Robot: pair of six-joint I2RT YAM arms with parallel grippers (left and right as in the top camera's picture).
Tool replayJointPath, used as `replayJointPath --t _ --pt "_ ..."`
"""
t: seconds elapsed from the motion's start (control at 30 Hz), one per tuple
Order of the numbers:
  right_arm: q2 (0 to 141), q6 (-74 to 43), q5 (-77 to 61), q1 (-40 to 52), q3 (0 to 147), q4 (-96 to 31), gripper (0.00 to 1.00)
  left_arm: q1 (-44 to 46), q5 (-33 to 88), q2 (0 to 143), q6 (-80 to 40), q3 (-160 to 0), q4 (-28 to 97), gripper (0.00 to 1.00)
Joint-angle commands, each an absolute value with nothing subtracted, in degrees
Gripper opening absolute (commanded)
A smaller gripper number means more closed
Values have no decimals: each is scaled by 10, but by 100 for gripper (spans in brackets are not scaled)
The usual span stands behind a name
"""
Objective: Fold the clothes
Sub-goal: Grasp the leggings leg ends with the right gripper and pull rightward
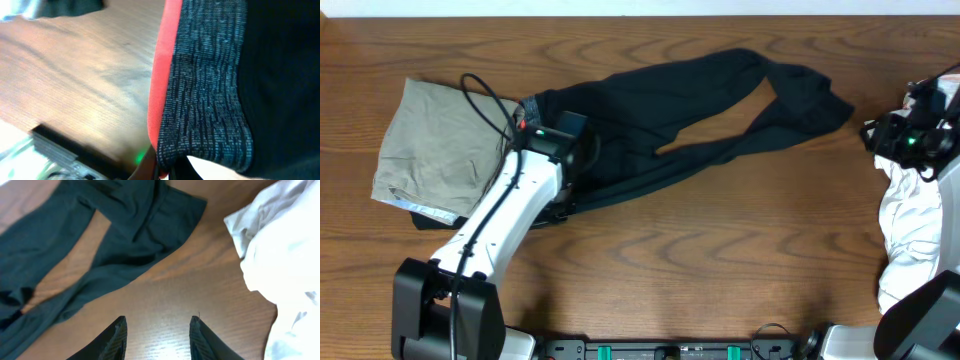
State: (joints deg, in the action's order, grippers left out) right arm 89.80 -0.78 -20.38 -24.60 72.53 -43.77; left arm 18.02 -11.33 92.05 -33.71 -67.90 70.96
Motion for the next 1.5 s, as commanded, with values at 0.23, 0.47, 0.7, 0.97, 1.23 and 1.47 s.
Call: replayJointPath --t 0.23,0.47,0.7,0.97,1.23,1.47 --pt "915 28 -130 -173 733 -428 49 152 -151 913 -304 -677 717 6" --pt "1002 38 -129 -152 733 -370 52 152 -161 913 -304 -677 699 6" --pt "1085 37 -140 -152 733 -276 52 152 -162 913 -304 -677 685 6" --pt "1173 37 -140 -144 733 -194 52 152 -162 913 -304 -677 660 6" --pt "1195 24 -140 -142 733 -154 21 152 -162 913 -304 -677 657 6" --pt "1152 -4 -139 -145 735 -168 1 152 -162 913 -304 -677 657 6"
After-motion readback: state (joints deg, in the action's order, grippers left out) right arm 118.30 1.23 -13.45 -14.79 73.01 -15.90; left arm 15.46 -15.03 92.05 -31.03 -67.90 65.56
